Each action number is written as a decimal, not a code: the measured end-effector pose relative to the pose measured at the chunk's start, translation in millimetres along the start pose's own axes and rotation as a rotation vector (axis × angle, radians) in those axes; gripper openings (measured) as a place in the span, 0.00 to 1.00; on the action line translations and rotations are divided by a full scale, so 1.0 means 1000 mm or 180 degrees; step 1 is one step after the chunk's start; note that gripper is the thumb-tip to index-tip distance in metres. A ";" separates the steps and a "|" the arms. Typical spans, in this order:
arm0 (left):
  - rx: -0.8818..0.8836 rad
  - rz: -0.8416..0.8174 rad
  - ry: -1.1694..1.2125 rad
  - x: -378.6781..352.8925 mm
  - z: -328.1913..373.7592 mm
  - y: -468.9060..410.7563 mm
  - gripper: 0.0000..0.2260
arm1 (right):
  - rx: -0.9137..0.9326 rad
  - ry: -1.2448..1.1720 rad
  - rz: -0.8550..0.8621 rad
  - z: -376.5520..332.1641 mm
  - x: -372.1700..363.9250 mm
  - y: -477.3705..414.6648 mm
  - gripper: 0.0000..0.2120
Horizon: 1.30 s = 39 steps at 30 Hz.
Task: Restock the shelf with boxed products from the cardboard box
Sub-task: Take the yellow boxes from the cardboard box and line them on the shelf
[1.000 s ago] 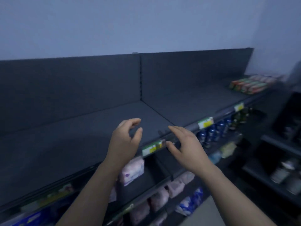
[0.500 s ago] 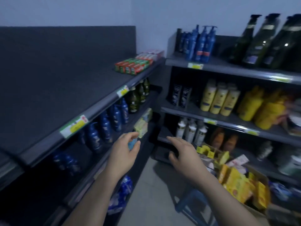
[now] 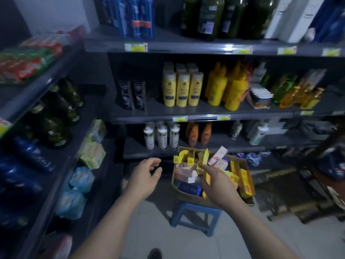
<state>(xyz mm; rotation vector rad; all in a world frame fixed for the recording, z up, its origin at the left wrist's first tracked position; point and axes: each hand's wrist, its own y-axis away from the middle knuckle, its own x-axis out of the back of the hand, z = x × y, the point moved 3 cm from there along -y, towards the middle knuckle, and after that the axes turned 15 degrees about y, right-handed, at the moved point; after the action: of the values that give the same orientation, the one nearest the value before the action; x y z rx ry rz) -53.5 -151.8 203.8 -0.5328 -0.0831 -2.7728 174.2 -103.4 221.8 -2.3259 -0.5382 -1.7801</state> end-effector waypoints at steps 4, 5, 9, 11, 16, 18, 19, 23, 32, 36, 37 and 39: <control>0.0121 -0.0373 -0.0034 -0.018 -0.017 -0.060 0.12 | -0.0560 -0.0183 -0.0155 0.020 -0.006 -0.035 0.22; 0.0149 -0.0452 -0.0041 -0.022 -0.022 -0.075 0.12 | -0.0687 -0.0230 -0.0166 0.025 -0.010 -0.042 0.22; 0.0297 -0.0733 -0.0135 -0.038 -0.047 -0.123 0.12 | -0.1143 -0.0529 -0.0151 0.041 -0.030 -0.066 0.23; 0.0440 -0.0804 -0.0136 -0.046 -0.059 -0.141 0.12 | -0.1290 -0.0616 -0.0180 0.048 -0.041 -0.077 0.22; 0.0766 -0.0887 -0.0223 -0.070 -0.089 -0.178 0.13 | -0.1451 -0.0636 -0.0230 0.070 -0.069 -0.112 0.21; 0.0860 -0.0881 -0.0246 -0.079 -0.098 -0.191 0.14 | -0.1485 -0.0618 -0.0259 0.080 -0.080 -0.127 0.20; 0.0906 -0.0870 -0.0254 -0.083 -0.102 -0.197 0.14 | -0.1486 -0.0609 -0.0286 0.085 -0.086 -0.135 0.20; 0.1118 -0.0762 -0.0269 -0.097 -0.121 -0.218 0.14 | -0.1523 -0.0611 -0.0369 0.103 -0.103 -0.165 0.20; 0.1459 -0.0650 -0.0157 -0.125 -0.159 -0.246 0.14 | -0.1566 -0.0491 -0.0338 0.120 -0.148 -0.215 0.17; 0.1573 -0.0696 -0.0179 -0.132 -0.172 -0.257 0.13 | -0.1917 -0.0583 -0.0387 0.129 -0.168 -0.223 0.20; 0.1592 -0.0724 -0.0181 -0.134 -0.175 -0.260 0.13 | -0.1995 -0.0570 -0.0415 0.132 -0.172 -0.224 0.20; 0.1635 -0.0836 -0.0201 -0.141 -0.179 -0.268 0.14 | -0.2099 -0.0490 -0.0463 0.137 -0.180 -0.226 0.19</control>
<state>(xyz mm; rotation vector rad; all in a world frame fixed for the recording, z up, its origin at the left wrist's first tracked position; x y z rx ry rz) -77.4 123.5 -13.9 -0.4955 -0.9088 -2.8132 171.8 119.0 -7.8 -2.9313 -0.1429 -2.0972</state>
